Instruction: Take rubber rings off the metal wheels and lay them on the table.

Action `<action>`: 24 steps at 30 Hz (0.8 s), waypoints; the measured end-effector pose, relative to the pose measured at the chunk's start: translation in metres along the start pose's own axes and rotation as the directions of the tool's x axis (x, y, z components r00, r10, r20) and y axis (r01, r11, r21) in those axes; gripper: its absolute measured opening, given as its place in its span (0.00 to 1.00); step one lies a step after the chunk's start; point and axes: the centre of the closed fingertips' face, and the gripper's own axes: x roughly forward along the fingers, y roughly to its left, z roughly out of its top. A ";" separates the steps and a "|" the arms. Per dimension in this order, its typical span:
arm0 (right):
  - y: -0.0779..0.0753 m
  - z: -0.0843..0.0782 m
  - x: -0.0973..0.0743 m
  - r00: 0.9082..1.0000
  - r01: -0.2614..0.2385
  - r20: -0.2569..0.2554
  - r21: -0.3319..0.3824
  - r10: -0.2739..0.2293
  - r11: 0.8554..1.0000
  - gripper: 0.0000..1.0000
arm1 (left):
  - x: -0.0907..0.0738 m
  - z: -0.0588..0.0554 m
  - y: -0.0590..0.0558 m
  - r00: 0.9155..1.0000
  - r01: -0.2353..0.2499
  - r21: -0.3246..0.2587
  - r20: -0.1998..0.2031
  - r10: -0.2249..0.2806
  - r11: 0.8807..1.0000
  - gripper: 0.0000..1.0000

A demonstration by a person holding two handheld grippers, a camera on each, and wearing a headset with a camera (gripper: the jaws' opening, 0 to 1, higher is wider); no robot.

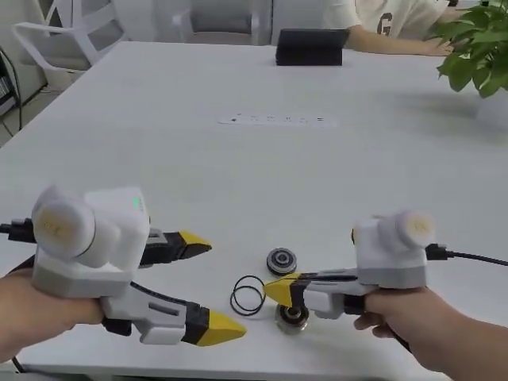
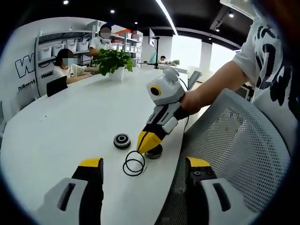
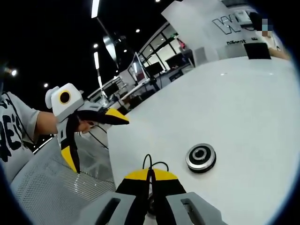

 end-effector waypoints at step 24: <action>-0.008 -0.008 0.009 0.996 0.026 -0.088 0.003 -0.026 1.000 0.00 | -0.005 -0.004 0.003 1.000 -0.013 -0.013 -0.003 0.013 1.000 0.68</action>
